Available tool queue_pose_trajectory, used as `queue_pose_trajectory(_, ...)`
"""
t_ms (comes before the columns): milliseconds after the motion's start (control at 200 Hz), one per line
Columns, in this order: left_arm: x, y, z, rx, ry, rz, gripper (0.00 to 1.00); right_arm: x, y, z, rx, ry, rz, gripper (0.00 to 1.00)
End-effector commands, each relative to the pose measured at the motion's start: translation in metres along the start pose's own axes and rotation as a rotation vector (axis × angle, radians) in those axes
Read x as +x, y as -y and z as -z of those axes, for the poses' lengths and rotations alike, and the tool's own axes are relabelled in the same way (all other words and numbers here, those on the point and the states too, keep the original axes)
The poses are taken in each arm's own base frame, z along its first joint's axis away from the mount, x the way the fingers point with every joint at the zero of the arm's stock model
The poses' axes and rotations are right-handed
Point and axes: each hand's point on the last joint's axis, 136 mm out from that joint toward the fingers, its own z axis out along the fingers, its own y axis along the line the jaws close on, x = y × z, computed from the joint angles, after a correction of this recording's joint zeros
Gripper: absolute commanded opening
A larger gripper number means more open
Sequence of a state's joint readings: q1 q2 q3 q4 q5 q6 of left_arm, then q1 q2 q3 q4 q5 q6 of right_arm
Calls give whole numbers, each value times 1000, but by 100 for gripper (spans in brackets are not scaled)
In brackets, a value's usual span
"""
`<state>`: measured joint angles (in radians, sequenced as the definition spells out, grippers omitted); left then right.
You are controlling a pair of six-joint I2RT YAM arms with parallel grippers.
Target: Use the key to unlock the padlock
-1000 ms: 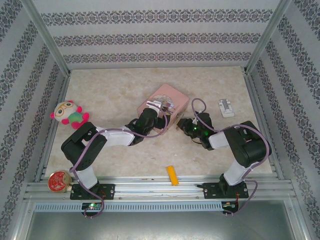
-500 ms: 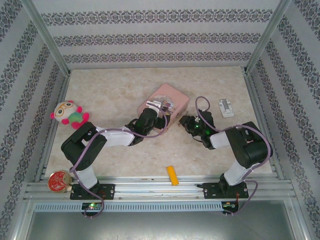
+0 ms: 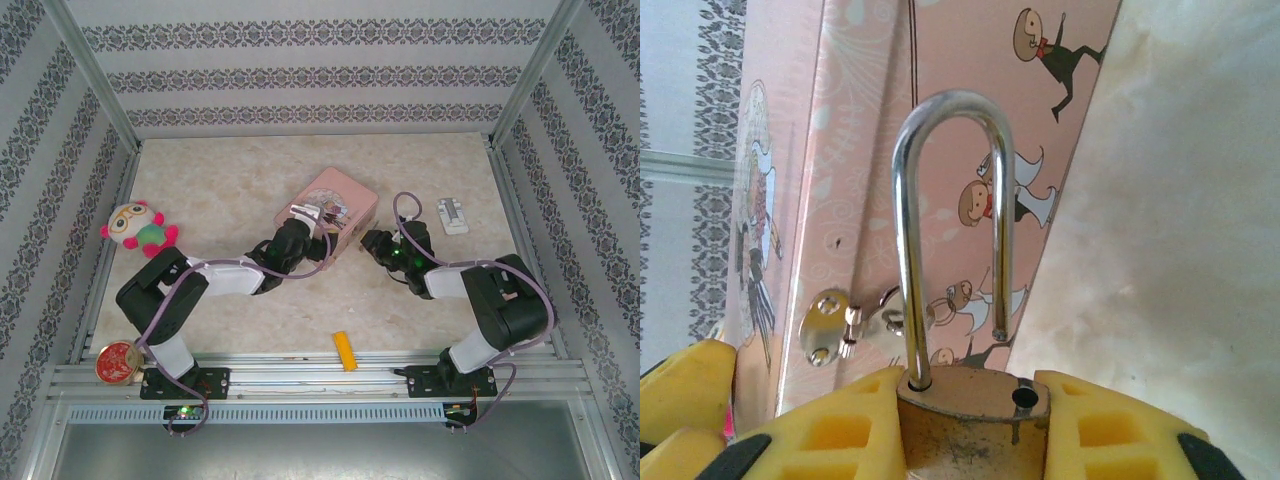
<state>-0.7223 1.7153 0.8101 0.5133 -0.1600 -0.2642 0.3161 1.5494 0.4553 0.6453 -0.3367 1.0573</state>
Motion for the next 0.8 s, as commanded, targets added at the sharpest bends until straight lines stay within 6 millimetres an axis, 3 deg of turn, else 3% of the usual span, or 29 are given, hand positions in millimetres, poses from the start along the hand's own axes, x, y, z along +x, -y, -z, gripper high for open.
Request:
queue_pose_trajectory(0,71,-32,10,-84,-239,-34,80,-3,2,10,40,15,72,0)
queue_pose_trajectory(260,48,-35,20,-92,-195,-17,84,4,14,45,212,-24,196,0)
queue_pose_trajectory(480,14,-35,38,-116,-154,40,100,-2,16,90,328,11,281,0)
queue_pose_trajectory(605,-1,-41,52,-156,-143,85,99,-5,11,110,365,21,331,1)
queue_pose_trajectory(795,-13,-46,75,-170,-103,131,99,-9,24,139,543,-13,387,1)
